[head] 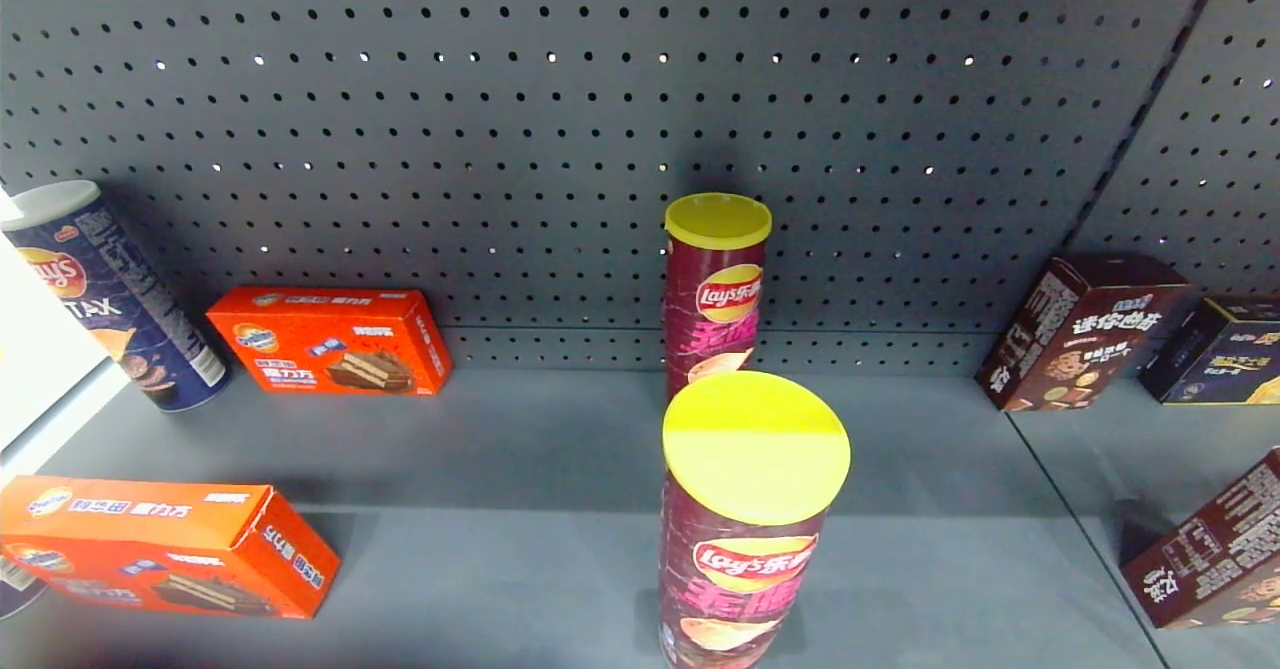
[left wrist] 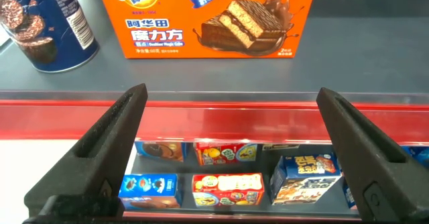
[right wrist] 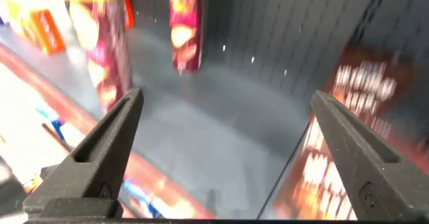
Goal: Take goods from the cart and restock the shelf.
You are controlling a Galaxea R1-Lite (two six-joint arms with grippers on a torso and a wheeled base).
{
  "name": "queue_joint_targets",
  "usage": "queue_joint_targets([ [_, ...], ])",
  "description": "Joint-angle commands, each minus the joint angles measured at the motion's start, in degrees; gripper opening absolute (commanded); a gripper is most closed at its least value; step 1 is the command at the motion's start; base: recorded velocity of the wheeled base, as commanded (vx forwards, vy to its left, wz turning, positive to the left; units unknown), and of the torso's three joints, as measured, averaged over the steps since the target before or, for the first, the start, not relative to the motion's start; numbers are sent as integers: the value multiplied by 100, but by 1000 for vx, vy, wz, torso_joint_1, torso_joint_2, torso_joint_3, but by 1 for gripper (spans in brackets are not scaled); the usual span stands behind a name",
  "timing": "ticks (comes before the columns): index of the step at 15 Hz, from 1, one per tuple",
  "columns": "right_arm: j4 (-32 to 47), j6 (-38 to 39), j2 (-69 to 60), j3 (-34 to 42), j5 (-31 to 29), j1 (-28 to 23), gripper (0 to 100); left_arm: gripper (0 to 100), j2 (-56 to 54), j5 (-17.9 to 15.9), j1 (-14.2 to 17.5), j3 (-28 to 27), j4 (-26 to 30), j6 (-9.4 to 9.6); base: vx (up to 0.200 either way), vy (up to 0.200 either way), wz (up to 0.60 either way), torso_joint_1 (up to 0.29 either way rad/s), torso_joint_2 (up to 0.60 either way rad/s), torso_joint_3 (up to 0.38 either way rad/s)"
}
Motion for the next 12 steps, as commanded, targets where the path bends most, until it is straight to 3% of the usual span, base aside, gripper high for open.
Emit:
queue_joint_targets([
  [1,1,208,-1326,890,1,-16,100,100,4,0,2,0,-1,0,0,0,0,0,0,0],
  [5,-192,524,-1827,2147,-210,-8,100,100,4,0,2,0,-1,0,0,0,0,0,0,0],
  [12,-60,753,-1827,2129,-43,27,100,100,4,0,2,0,-1,0,0,0,0,0,0,0],
])
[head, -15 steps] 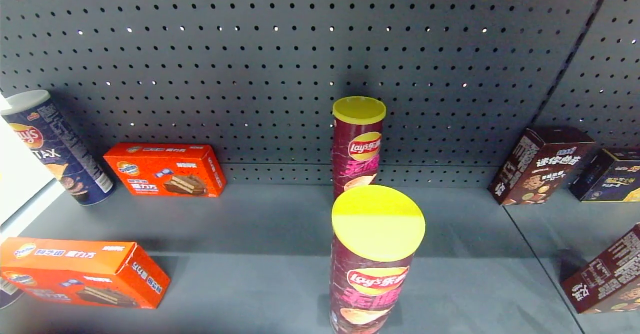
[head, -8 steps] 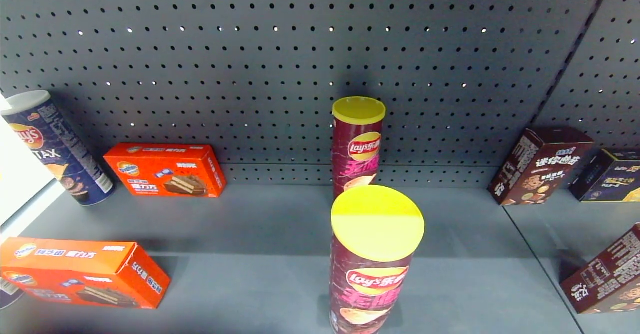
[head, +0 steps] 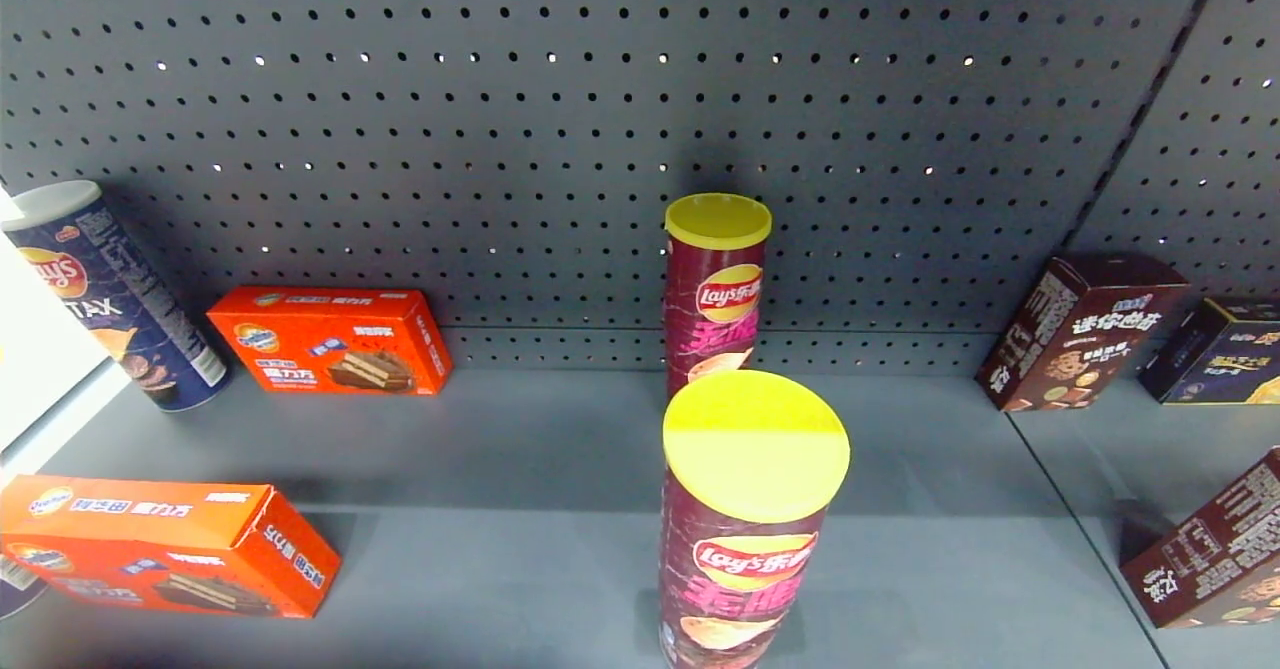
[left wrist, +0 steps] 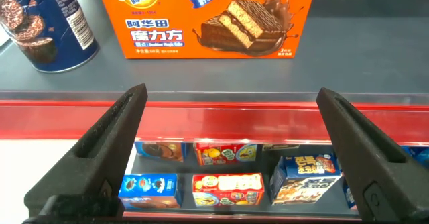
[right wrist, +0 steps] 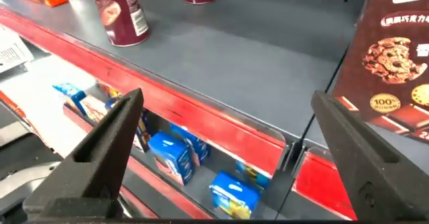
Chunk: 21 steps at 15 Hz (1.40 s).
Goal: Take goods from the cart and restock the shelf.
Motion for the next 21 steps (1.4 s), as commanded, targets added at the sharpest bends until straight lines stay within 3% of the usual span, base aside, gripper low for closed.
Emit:
queue_joint_targets([
  [1,1,1,-2,9,-11,4,100,100,4,0,2,0,-1,0,0,0,0,0,0,0],
  [3,203,62,-2,27,-952,-110,100,100,13,0,2,0,-1,0,0,0,0,0,0,0],
  [4,414,45,-2,0,-1127,-110,100,100,13,0,2,0,-1,0,0,0,0,0,0,0],
  [12,343,71,-2,18,-1119,-48,100,100,13,0,2,0,-1,0,0,0,0,0,0,0],
  [15,370,97,375,0,-1127,-901,100,100,4,0,2,0,-1,0,0,0,0,0,0,0],
  [17,378,88,534,0,-1119,-1006,100,100,13,0,2,0,-1,0,0,0,0,0,0,0],
  [19,361,80,964,9,-1119,-1797,100,100,4,0,2,0,-1,0,0,0,0,0,0,0],
  [21,352,71,138,18,-1119,-2492,100,100,4,0,2,0,-1,0,0,0,0,0,0,0],
])
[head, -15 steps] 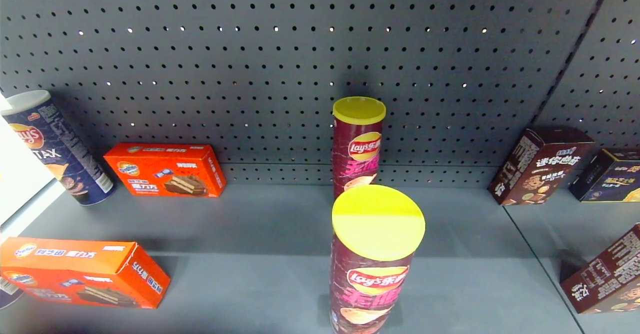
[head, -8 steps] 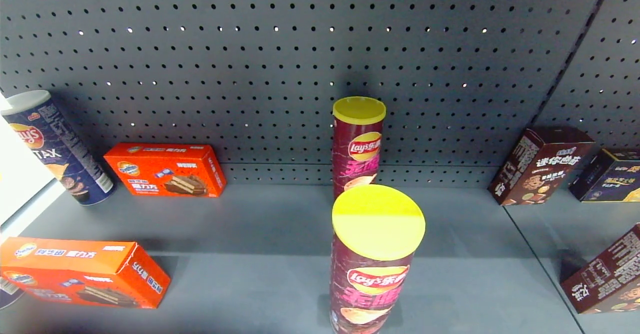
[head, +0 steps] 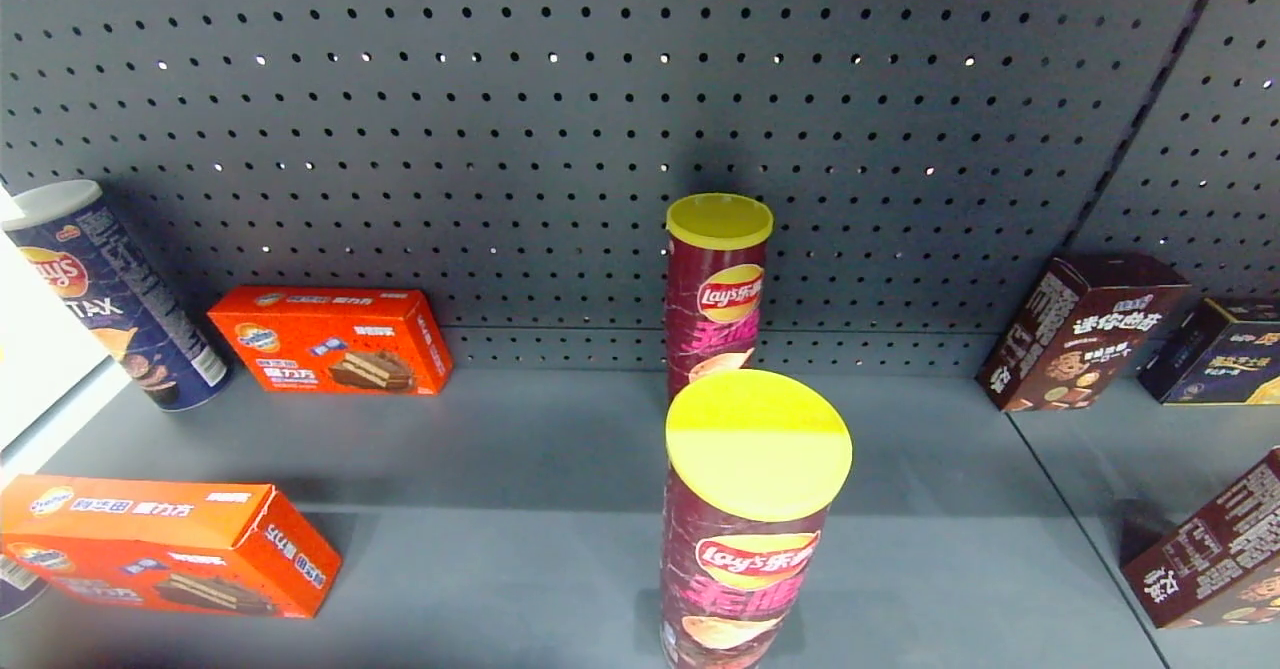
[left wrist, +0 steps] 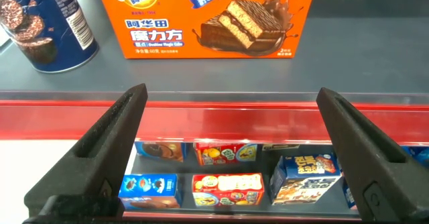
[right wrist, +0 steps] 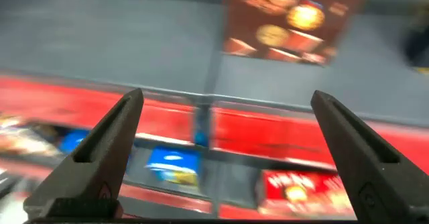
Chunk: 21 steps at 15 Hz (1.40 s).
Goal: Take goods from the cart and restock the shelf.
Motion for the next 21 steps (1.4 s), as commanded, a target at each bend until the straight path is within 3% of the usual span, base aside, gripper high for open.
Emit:
queue_joint_targets([
  [1,-22,-22,-623,13,20,-689,100,100,11,0,2,0,-1,0,0,0,0,0,0,0],
  [21,-31,-13,-614,13,117,-689,100,100,2,-9,2,0,-1,9,0,0,0,0,0,0],
])
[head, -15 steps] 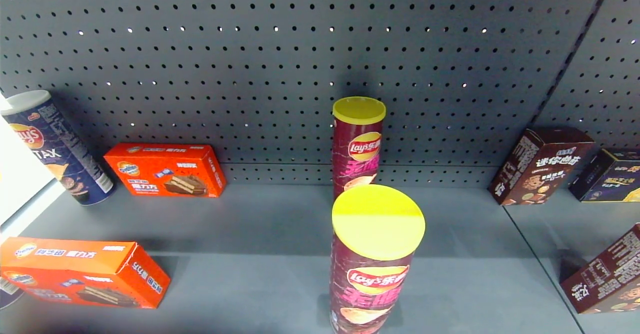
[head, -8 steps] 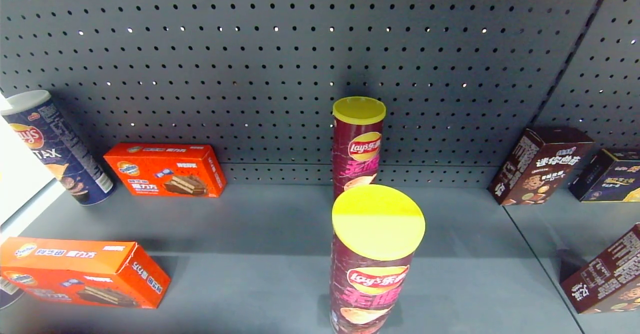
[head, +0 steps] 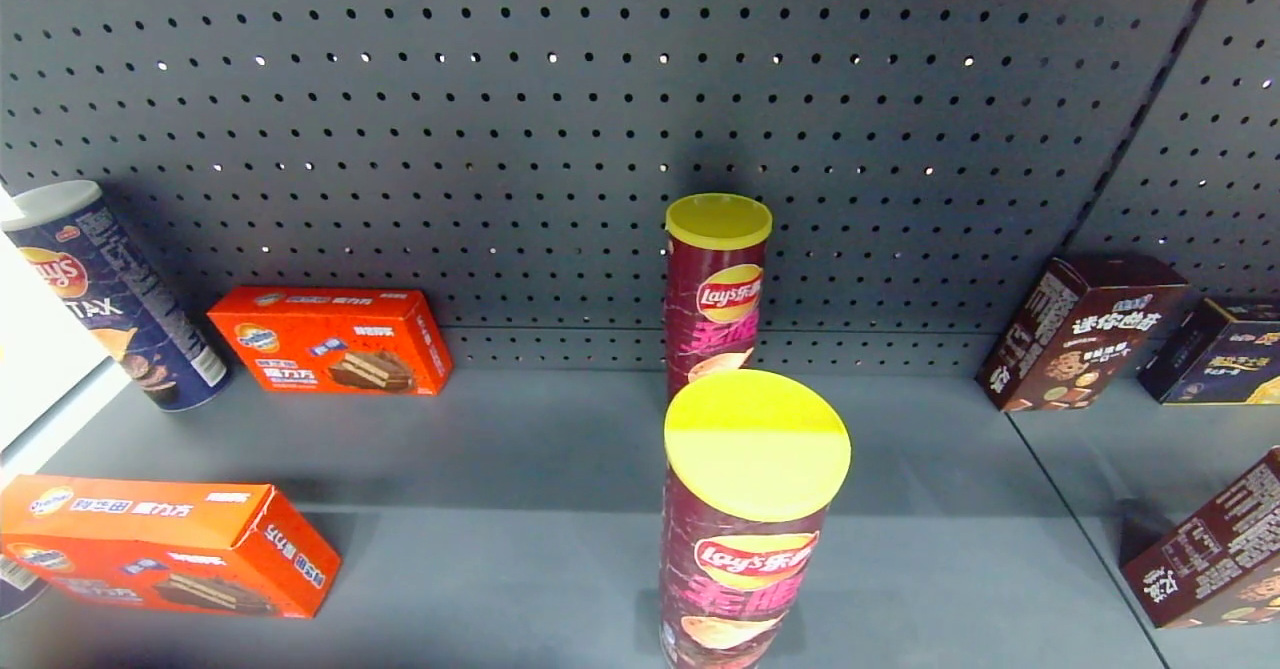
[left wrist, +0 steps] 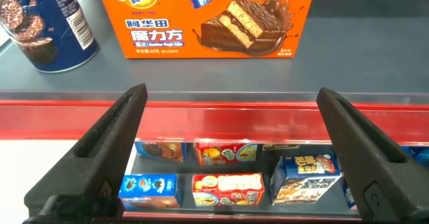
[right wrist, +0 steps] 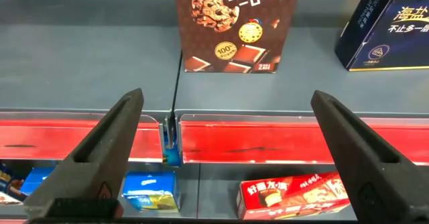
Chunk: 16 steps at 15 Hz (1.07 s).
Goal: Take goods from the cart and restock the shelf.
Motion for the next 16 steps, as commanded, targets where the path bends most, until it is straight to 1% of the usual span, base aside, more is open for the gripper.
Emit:
queue_joint_targets([
  [1,-1,-3,8,1,-6,0,100,100,2,-4,2,0,-1,13,0,0,0,0,0,0],
  [6,-1,-12,-1,1,3,0,100,100,2,5,2,0,-1,-5,0,0,0,0,0,0],
  [9,-1,5,-1,1,3,0,100,100,2,-57,2,0,-1,39,0,0,0,0,0,0],
  [12,-1,5,-1,1,3,0,100,100,2,-39,-7,0,-1,4,0,0,0,0,0,0],
  [16,-1,14,-1,1,3,0,100,100,2,-30,-7,0,-1,13,0,0,0,0,0,0],
])
